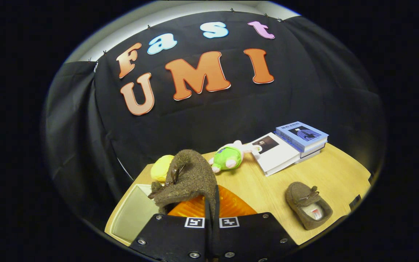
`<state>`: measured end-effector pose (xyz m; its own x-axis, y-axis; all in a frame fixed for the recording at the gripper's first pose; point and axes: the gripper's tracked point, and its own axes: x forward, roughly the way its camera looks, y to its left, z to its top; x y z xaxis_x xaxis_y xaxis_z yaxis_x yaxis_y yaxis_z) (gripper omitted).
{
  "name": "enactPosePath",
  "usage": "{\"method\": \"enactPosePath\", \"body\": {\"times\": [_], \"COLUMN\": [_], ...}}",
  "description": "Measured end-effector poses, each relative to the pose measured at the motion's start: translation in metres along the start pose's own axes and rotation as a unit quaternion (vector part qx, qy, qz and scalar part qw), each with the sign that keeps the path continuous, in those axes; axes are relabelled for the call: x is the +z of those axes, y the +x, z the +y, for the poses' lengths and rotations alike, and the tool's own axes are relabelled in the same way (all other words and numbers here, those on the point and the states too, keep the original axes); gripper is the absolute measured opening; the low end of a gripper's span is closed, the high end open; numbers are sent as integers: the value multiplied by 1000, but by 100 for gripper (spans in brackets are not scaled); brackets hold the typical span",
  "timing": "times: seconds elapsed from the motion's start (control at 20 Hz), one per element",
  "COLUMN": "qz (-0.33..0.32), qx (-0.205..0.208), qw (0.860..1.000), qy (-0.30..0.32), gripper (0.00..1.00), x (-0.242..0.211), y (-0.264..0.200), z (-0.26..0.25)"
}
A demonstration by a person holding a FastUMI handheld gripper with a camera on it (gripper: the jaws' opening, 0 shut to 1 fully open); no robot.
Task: Open the storage box then place both shoes into the box .Put the left shoe in first, then the right shoe, with the right side of both shoes facing outward in a uniform manner.
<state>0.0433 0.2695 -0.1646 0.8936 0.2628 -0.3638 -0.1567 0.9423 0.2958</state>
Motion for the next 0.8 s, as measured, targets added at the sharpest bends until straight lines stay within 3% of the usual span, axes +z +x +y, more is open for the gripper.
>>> {"method": "enactPosePath", "body": {"times": [0.2,0.45,0.8], "qz": [25,63,130], "qx": [33,36,5], "qw": [999,997,991], "qy": [5,35,42], "gripper": [0,1,4], "x": [-12,-47,-102], "y": [5,21,35], "z": [59,103,129]}}
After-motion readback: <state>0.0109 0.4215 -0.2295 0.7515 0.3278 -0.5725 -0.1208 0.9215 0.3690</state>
